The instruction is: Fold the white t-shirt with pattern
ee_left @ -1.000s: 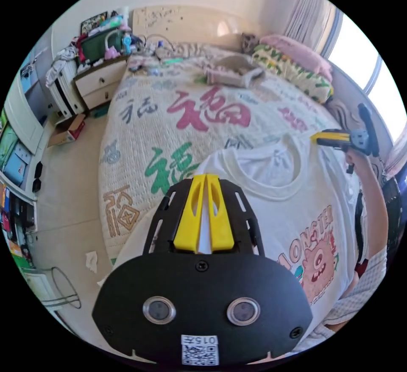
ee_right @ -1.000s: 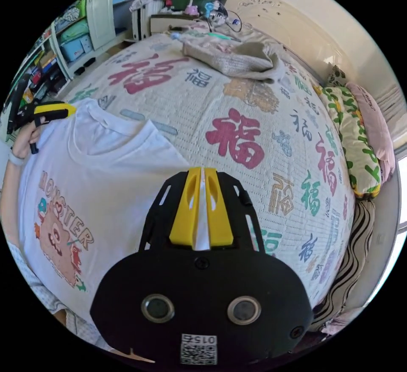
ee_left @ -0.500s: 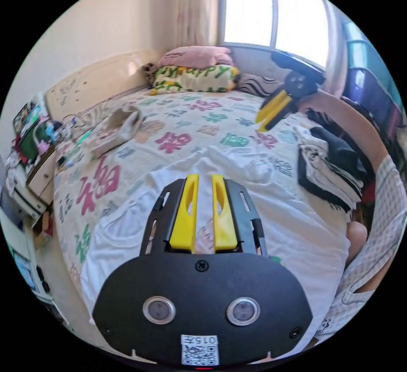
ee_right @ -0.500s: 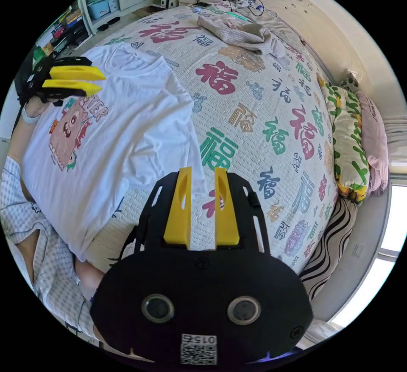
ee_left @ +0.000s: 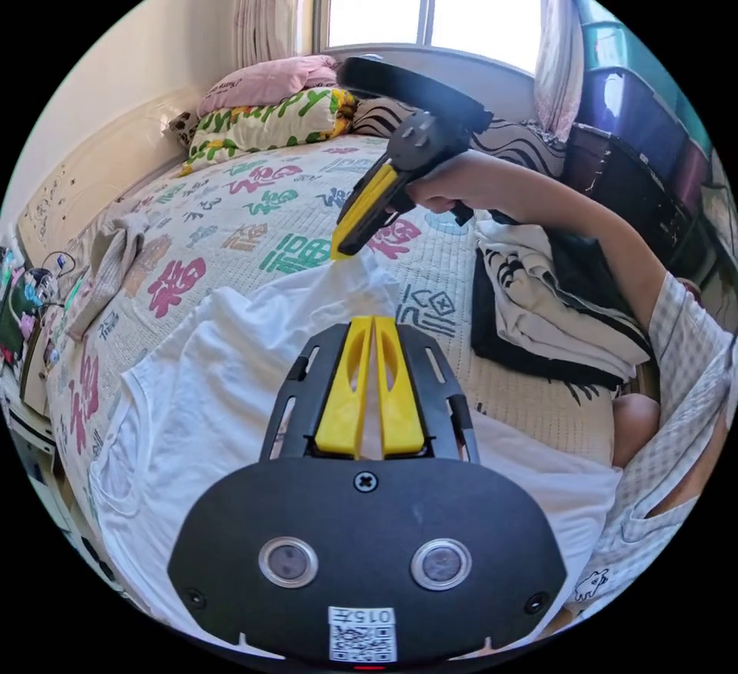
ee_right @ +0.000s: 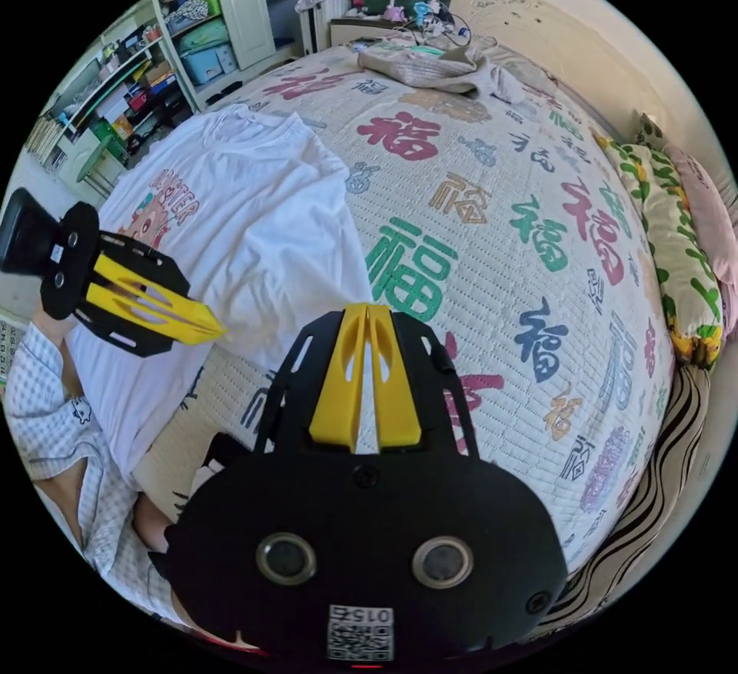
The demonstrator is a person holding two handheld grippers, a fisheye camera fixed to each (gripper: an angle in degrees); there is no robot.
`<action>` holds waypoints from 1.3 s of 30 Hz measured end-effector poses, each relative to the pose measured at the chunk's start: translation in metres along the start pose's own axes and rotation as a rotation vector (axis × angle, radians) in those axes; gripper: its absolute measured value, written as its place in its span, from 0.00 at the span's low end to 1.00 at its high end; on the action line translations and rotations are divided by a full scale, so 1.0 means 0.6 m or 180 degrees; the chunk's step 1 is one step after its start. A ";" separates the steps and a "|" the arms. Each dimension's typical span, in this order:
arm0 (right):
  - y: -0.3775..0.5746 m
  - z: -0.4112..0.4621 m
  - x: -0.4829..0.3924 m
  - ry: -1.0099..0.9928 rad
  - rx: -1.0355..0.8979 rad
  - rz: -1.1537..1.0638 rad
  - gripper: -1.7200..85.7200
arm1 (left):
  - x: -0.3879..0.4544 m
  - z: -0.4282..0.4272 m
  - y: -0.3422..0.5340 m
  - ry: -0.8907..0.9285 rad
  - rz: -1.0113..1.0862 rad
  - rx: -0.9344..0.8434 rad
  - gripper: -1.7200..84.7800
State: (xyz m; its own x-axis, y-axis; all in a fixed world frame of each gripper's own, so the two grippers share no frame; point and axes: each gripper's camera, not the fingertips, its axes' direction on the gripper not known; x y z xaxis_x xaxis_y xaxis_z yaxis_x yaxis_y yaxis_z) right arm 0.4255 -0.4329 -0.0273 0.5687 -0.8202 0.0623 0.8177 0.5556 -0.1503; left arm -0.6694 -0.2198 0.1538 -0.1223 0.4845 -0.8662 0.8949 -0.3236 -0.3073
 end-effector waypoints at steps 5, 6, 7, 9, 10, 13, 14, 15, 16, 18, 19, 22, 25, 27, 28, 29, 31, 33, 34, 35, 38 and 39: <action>0.028 -0.012 -0.001 -0.0297 -0.0065 -0.0302 0.08 | 0.102 0.007 -0.031 -0.0503 0.0276 -0.0085 0.06; 0.031 -0.005 -0.004 -0.0379 -0.0205 -0.0416 0.11 | 0.127 0.024 -0.042 -0.0527 0.0372 -0.0204 0.08; 0.033 0.001 -0.008 -0.0406 -0.0327 -0.0500 0.11 | 0.149 0.048 -0.054 -0.0570 0.0436 -0.0365 0.08; 0.036 0.006 -0.015 -0.0279 -0.0439 -0.0573 0.10 | 0.173 0.086 -0.068 -0.0807 0.0502 -0.0550 0.07; 0.040 0.005 -0.021 -0.0129 -0.0465 -0.0644 0.07 | 0.180 0.110 -0.074 -0.0996 0.0478 -0.0658 0.06; 0.048 -0.013 -0.013 0.0235 -0.0335 -0.0527 0.02 | 0.190 0.132 -0.078 -0.0897 0.0353 -0.0724 0.03; 0.051 -0.021 -0.006 0.0251 -0.0251 -0.0451 0.02 | 0.198 0.127 -0.076 -0.0844 0.0387 -0.0644 0.03; 0.056 -0.038 0.013 0.0358 -0.0051 -0.0211 0.02 | 0.216 0.113 -0.072 -0.0703 0.0437 -0.0476 0.02; 0.065 -0.056 0.035 0.0509 0.0120 0.0050 0.02 | 0.235 0.101 -0.069 -0.0606 0.0452 -0.0369 0.02; 0.081 -0.080 0.068 0.0420 0.0371 0.0324 0.02 | 0.267 0.094 -0.068 -0.0665 0.0565 -0.0314 0.02; 0.091 -0.088 0.088 0.0197 0.0476 0.0410 0.02 | 0.283 0.097 -0.068 -0.0740 0.0625 -0.0297 0.02; 0.109 -0.084 0.116 0.0030 0.0420 0.0607 0.04 | 0.300 0.120 -0.069 -0.0763 0.0604 -0.0365 0.02; 0.122 -0.087 0.130 0.0145 0.0348 0.0755 0.08 | 0.309 0.138 -0.062 -0.0831 0.0507 -0.0427 0.02; 0.138 -0.102 0.148 0.0217 0.0477 0.0977 0.09 | 0.321 0.124 -0.058 -0.0907 0.0486 -0.0308 0.02; 0.151 -0.113 0.163 0.0181 0.0601 0.1104 0.09 | 0.336 0.106 -0.053 -0.0975 0.0539 -0.0181 0.02; 0.158 -0.119 0.170 0.0143 0.0661 0.1148 0.09 | 0.347 0.095 -0.050 -0.1034 0.0612 -0.0106 0.02; 0.178 -0.132 0.186 -0.0219 0.0862 0.1045 0.08 | 0.395 0.054 -0.038 -0.1350 0.0869 0.0181 0.02; 0.178 -0.131 0.183 -0.0586 0.0847 0.0745 0.08 | 0.404 0.040 -0.038 -0.1398 0.0818 0.0238 0.03; 0.172 -0.123 0.176 -0.0708 0.0712 0.0591 0.09 | 0.395 0.046 -0.044 -0.1359 0.0723 0.0132 0.03; 0.168 -0.118 0.172 -0.0715 0.0619 0.0541 0.09 | 0.388 0.054 -0.048 -0.1353 0.0657 0.0053 0.03; 0.146 -0.088 0.150 -0.0585 0.0198 0.0430 0.11 | 0.343 0.097 -0.059 -0.1251 0.0276 -0.0200 0.03; 0.140 -0.077 0.141 -0.0592 0.0086 0.0361 0.11 | 0.329 0.112 -0.061 -0.1100 0.0163 -0.0234 0.03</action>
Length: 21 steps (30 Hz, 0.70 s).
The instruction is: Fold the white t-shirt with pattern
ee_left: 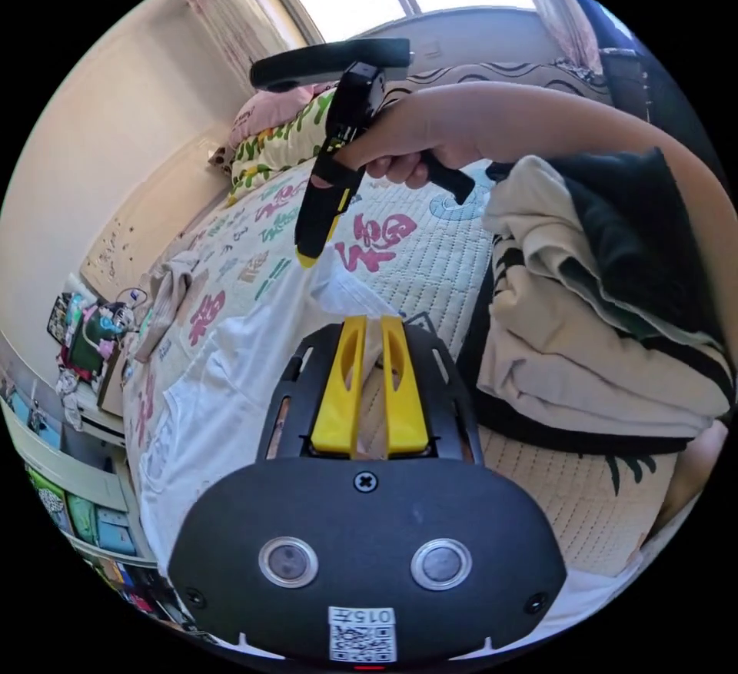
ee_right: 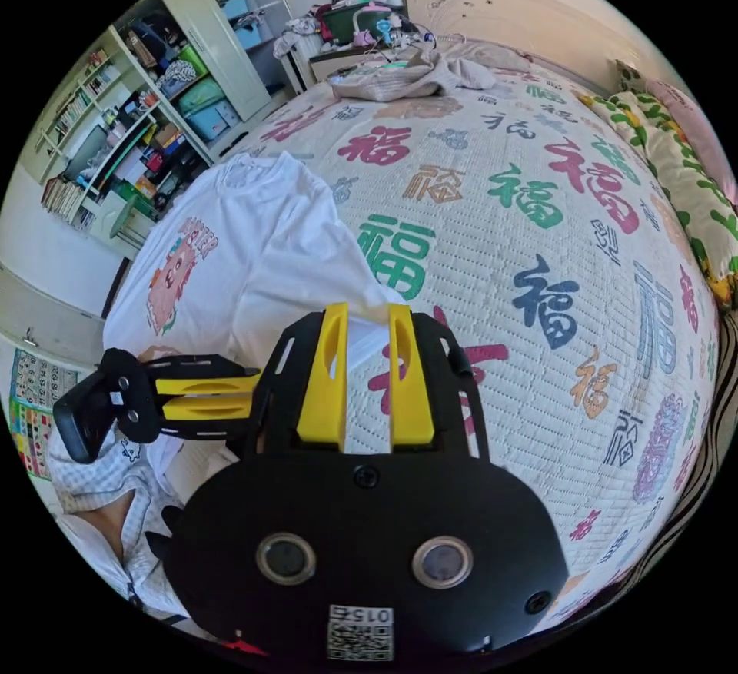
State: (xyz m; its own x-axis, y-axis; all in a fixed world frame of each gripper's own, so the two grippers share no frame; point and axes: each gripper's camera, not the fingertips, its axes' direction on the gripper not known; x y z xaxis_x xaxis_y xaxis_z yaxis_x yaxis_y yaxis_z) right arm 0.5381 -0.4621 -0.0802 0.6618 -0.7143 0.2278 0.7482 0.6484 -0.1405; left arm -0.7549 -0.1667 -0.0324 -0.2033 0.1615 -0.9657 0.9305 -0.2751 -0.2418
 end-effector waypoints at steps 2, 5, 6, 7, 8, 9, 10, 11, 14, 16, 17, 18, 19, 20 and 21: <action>-0.009 0.021 -0.012 0.0085 -0.0226 -0.0099 0.09 | -0.003 0.018 -0.004 0.0077 -0.0034 -0.0077 0.03; -0.019 0.034 -0.034 0.0501 -0.0304 -0.0216 0.03 | 0.012 0.001 -0.003 0.0036 0.0179 0.0092 0.02; -0.022 0.026 -0.037 0.0621 -0.0194 -0.0170 0.02 | 0.019 -0.007 -0.001 0.0036 0.0274 0.0137 0.02; -0.023 0.016 -0.037 0.0691 -0.0061 -0.0115 0.02 | 0.024 -0.013 0.002 0.0062 0.0344 0.0191 0.02; -0.022 0.011 -0.036 0.0704 0.0010 -0.0081 0.02 | 0.025 -0.017 0.004 0.0152 0.0397 0.0233 0.02; -0.020 0.001 -0.033 0.0698 0.0129 -0.0011 0.01 | 0.028 -0.023 0.005 0.0309 0.0479 0.0267 0.02; -0.016 -0.005 -0.028 0.0681 0.0201 0.0062 0.01 | 0.033 -0.028 0.004 0.0272 0.0533 0.0281 0.01; -0.015 -0.007 -0.025 0.0677 0.0211 0.0108 0.01 | 0.034 -0.029 0.004 0.0225 0.0537 0.0283 0.01; -0.007 -0.009 -0.002 0.0601 0.0201 0.0394 0.01 | 0.026 -0.018 -0.002 0.0235 0.0483 0.0162 0.02; 0.002 -0.018 0.007 0.0847 0.0233 0.0558 0.02 | 0.014 -0.031 0.004 0.0201 0.0389 0.0259 0.02; 0.004 -0.022 0.007 0.0867 0.0283 0.0559 0.02 | 0.010 -0.039 0.007 0.0162 0.0336 0.0318 0.02; 0.009 -0.032 0.007 0.0769 0.0403 0.0547 0.02 | -0.001 -0.051 0.011 0.0110 0.0210 0.0412 0.02; 0.011 -0.037 0.006 0.0534 0.0482 0.0480 0.03 | -0.015 -0.058 0.013 0.0078 0.0068 0.0445 0.02; 0.011 -0.037 0.005 0.0409 0.0492 0.0446 0.04 | -0.022 -0.058 0.012 0.0056 0.0008 0.0428 0.02; 0.007 -0.031 0.004 0.0217 0.0429 0.0418 0.07 | -0.033 -0.052 0.008 0.0013 -0.0066 0.0329 0.02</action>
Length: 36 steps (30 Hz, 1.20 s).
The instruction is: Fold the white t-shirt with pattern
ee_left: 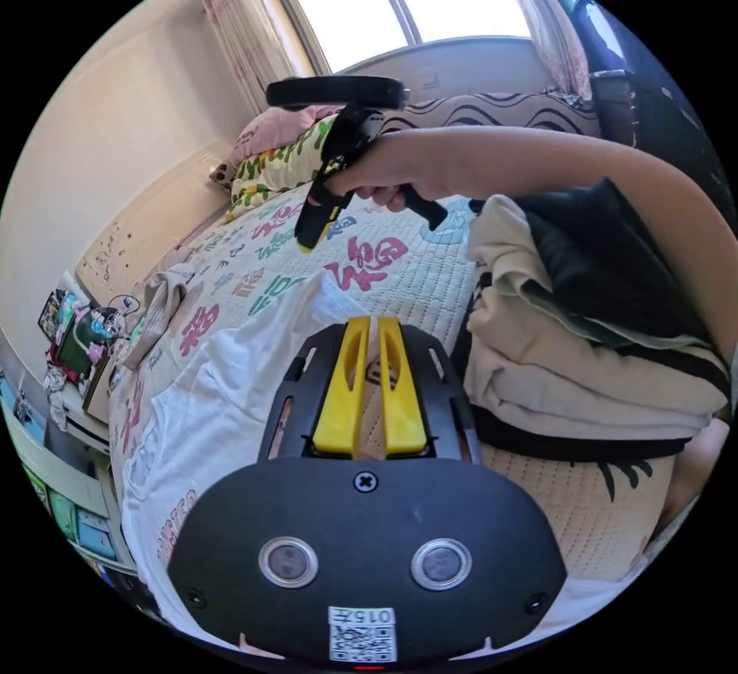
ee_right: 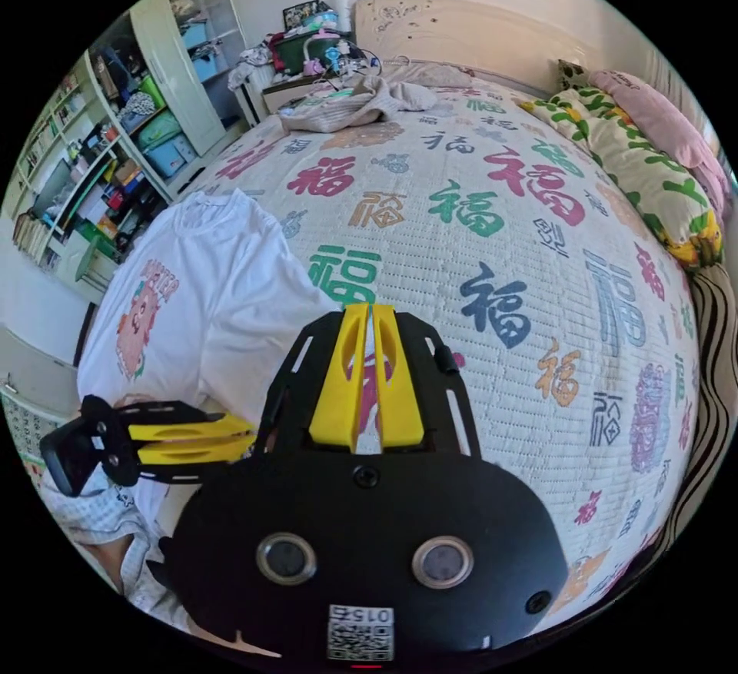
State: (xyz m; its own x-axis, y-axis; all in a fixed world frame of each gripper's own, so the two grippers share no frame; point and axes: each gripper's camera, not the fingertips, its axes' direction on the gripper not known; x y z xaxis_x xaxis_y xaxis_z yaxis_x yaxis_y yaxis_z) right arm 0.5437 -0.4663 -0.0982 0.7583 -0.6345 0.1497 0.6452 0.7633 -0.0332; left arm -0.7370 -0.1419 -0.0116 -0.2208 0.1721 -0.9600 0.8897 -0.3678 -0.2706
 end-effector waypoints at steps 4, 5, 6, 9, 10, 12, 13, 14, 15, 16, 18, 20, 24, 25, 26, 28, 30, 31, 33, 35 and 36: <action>-0.011 0.052 -0.037 0.0281 -0.0584 -0.0210 0.06 | -0.024 0.046 -0.018 0.0300 0.0011 -0.0440 0.03; -0.011 0.056 -0.045 0.0414 -0.0614 -0.0257 0.04 | -0.029 0.043 -0.018 0.0340 0.0004 -0.0430 0.03; -0.011 0.060 -0.062 0.0634 -0.0621 -0.0377 0.02 | -0.035 0.036 -0.016 0.0399 0.0004 -0.0382 0.03; -0.013 0.048 -0.080 0.0922 -0.0421 -0.0373 0.01 | -0.035 0.000 -0.008 0.0531 0.0204 -0.0125 0.02; -0.012 0.041 -0.080 0.0967 -0.0342 -0.0326 0.01 | -0.033 -0.012 -0.007 0.0483 0.0263 -0.0062 0.02; -0.009 0.032 -0.078 0.0965 -0.0272 -0.0269 0.01 | -0.029 -0.022 -0.009 0.0466 0.0378 0.0012 0.02; -0.007 0.029 -0.077 0.0979 -0.0247 -0.0216 0.01 | -0.026 -0.028 -0.011 0.0429 0.0446 0.0041 0.02; -0.006 0.028 -0.077 0.0986 -0.0236 -0.0198 0.01 | -0.025 -0.029 -0.012 0.0420 0.0485 0.0032 0.02; -0.004 0.027 -0.078 0.0952 -0.0222 -0.0162 0.02 | -0.022 -0.027 -0.014 0.0477 0.0579 -0.0005 0.02; -0.002 0.026 -0.080 0.0847 -0.0211 -0.0128 0.02 | -0.017 -0.023 -0.018 0.0638 0.0705 -0.0097 0.02; -0.001 0.034 -0.081 0.0591 -0.0337 -0.0101 0.06 | -0.015 -0.019 -0.025 0.0563 0.0730 -0.0222 0.01; -0.002 0.054 -0.076 0.0276 -0.0633 -0.0035 0.10 | -0.025 -0.029 -0.025 0.0557 0.0681 -0.0188 0.01; 0.010 0.052 -0.101 0.0242 -0.0630 -0.0203 0.03 | -0.081 -0.082 -0.020 0.0296 0.0072 0.0125 0.02; 0.011 0.052 -0.111 0.0304 -0.0652 -0.0256 0.02 | -0.095 -0.081 -0.025 0.0340 0.0012 0.0022 0.02; 0.011 0.050 -0.116 0.0350 -0.0648 -0.0274 0.02 | -0.100 -0.075 -0.027 0.0360 0.0000 -0.0082 0.02; 0.015 0.038 -0.137 0.0584 -0.0474 -0.0318 0.01 | -0.107 -0.041 -0.031 0.0464 0.0025 -0.0485 0.01; 0.020 0.025 -0.151 0.0782 -0.0303 -0.0315 0.01 | -0.106 -0.063 -0.036 0.0556 0.0189 -0.0339 0.01; 0.023 0.018 -0.158 0.0820 -0.0227 -0.0317 0.01 | -0.102 -0.078 -0.037 0.0829 0.0365 -0.0207 0.01; 0.029 0.016 -0.163 0.0782 -0.0210 -0.0273 0.02 | -0.097 -0.083 -0.043 0.0772 0.0470 -0.0288 0.01; 0.036 0.032 -0.166 0.0752 -0.0435 -0.0253 0.02 | -0.108 -0.081 -0.046 0.0831 0.0446 -0.0381 0.01; 0.042 0.048 -0.166 0.0672 -0.0651 -0.0222 0.03 | -0.122 -0.088 -0.046 0.0907 0.0389 -0.0363 0.01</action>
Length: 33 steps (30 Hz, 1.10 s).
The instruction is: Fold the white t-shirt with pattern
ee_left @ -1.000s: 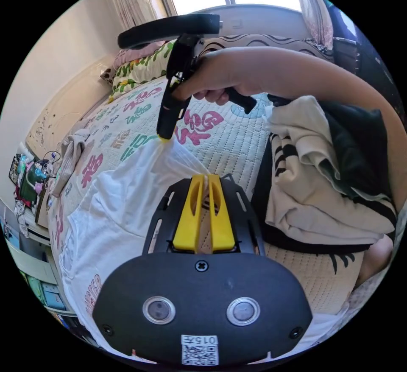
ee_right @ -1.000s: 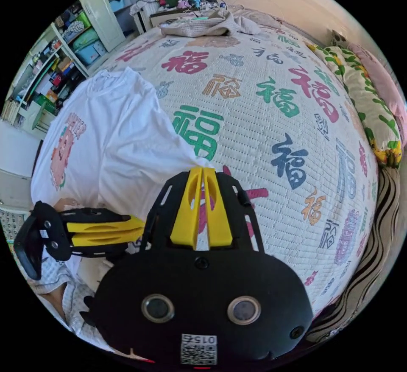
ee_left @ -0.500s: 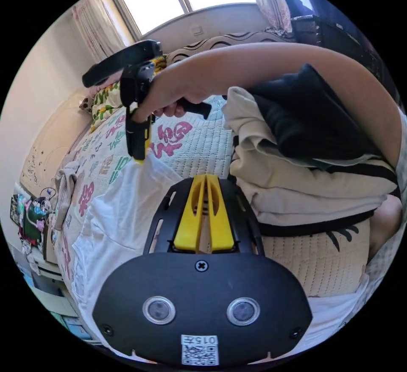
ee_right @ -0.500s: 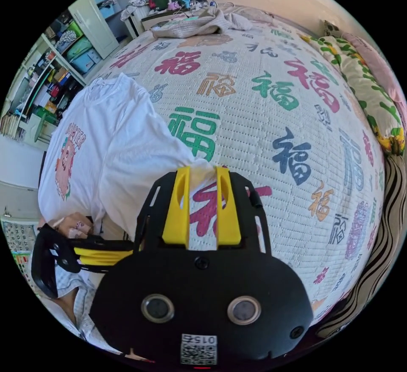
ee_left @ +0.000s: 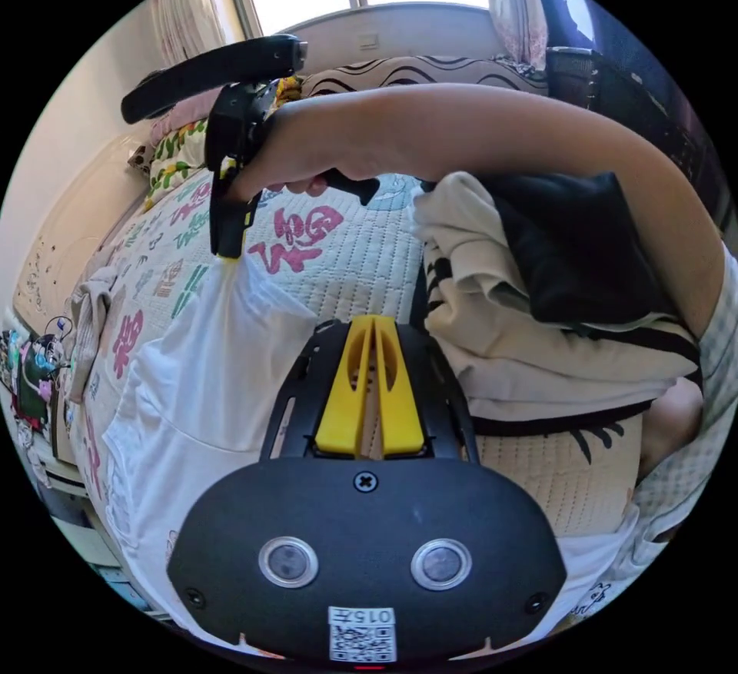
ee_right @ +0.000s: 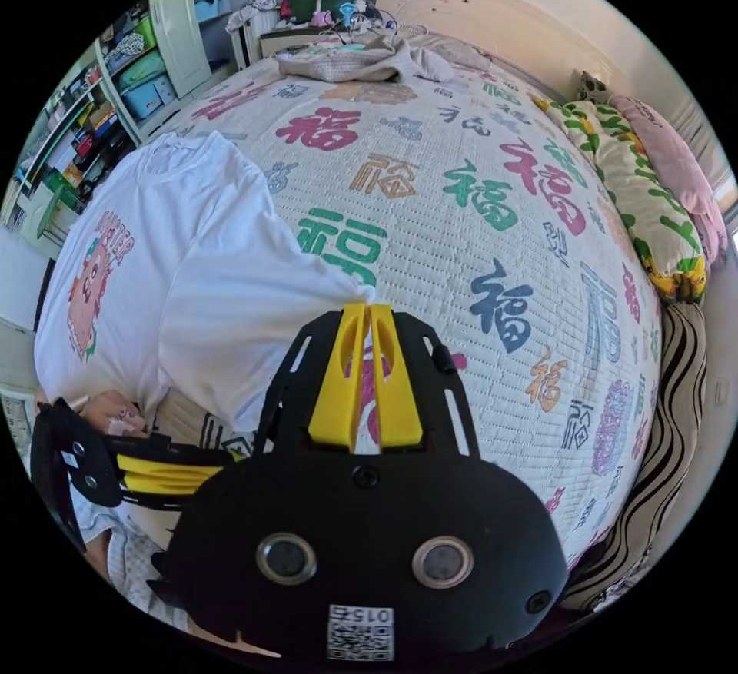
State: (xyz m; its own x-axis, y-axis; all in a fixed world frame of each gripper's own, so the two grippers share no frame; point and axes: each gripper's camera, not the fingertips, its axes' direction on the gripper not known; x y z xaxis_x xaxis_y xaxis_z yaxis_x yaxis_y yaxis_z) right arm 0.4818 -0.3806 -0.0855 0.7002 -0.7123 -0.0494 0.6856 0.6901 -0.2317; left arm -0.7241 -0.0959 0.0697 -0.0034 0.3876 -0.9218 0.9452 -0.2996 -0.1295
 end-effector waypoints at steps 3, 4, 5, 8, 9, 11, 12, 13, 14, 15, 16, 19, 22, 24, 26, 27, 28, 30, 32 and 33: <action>0.017 -0.015 -0.007 0.0009 0.0091 0.0095 0.08 | -0.012 -0.038 0.014 -0.0073 -0.0074 0.0148 0.01; 0.027 -0.026 -0.008 0.0022 0.0191 0.0165 0.10 | -0.011 -0.059 0.018 -0.0160 -0.0076 0.0217 0.02; 0.034 -0.034 -0.009 0.0005 0.0254 0.0191 0.10 | -0.011 -0.072 0.018 -0.0197 -0.0086 0.0244 0.02; 0.070 -0.102 -0.017 0.0056 0.0643 0.0347 0.11 | -0.014 -0.169 0.023 -0.0410 -0.0150 0.0343 0.02; 0.087 -0.143 -0.026 0.0084 0.0871 0.0401 0.10 | -0.015 -0.226 0.036 -0.0505 -0.0162 0.0389 0.02; 0.109 -0.208 -0.047 0.0023 0.1131 0.0407 0.10 | -0.015 -0.326 0.081 -0.0678 -0.0165 0.0484 0.02; 0.122 -0.253 -0.066 0.0011 0.1218 0.0378 0.10 | -0.013 -0.396 0.127 -0.0791 -0.0203 0.0552 0.02; 0.135 -0.300 -0.092 0.0047 0.1294 0.0331 0.09 | -0.011 -0.461 0.180 -0.0892 -0.0238 0.0590 0.02; 0.144 -0.321 -0.107 0.0065 0.1341 0.0303 0.09 | -0.011 -0.493 0.210 -0.0957 -0.0280 0.0591 0.02; 0.164 -0.360 -0.141 0.0068 0.1460 0.0217 0.09 | -0.011 -0.553 0.274 -0.1118 -0.0430 0.0559 0.02; 0.189 -0.392 -0.181 -0.0017 0.1577 0.0070 0.09 | -0.011 -0.607 0.341 -0.1283 -0.0623 0.0492 0.02; 0.276 -0.424 -0.311 -0.0542 0.1638 -0.0642 0.08 | 0.003 -0.715 0.516 -0.1484 -0.1049 0.0244 0.02; 0.399 -0.386 -0.471 -0.0901 0.1378 -0.1373 0.08 | 0.030 -0.770 0.692 -0.1400 -0.1503 0.0136 0.02; 0.479 -0.341 -0.562 -0.1019 0.1216 -0.1714 0.08 | 0.045 -0.782 0.791 -0.1327 -0.1864 0.0289 0.02; 0.548 -0.292 -0.638 -0.0959 0.1100 -0.1839 0.08 | 0.055 -0.779 0.874 -0.1155 -0.2228 0.0521 0.02; 0.586 -0.264 -0.679 -0.0848 0.1047 -0.1840 0.08 | 0.063 -0.772 0.912 -0.0968 -0.2327 0.0564 0.02; 0.618 -0.242 -0.712 -0.0717 0.0959 -0.1825 0.08 | 0.072 -0.770 0.921 -0.0777 -0.2191 0.0284 0.02; 0.655 -0.223 -0.744 -0.0496 0.0843 -0.1745 0.09 | 0.095 -0.785 0.918 -0.0934 -0.2062 0.0076 0.02; 0.687 -0.219 -0.757 -0.0243 0.0850 -0.1566 0.09 | 0.116 -0.797 0.909 -0.1150 -0.1971 0.0022 0.03; 0.705 -0.221 -0.756 -0.0127 0.0956 -0.1384 0.09 | 0.123 -0.794 0.903 -0.1125 -0.1915 -0.0130 0.03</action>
State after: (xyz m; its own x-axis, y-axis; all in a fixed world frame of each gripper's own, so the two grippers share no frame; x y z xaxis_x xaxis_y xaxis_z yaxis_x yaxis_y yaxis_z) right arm 0.4276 0.2173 -0.2896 0.3415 -0.9395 0.0276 0.9372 0.3426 0.0660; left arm -0.0568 0.1856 0.1054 -0.6295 0.1671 -0.7588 0.7573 -0.0861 -0.6473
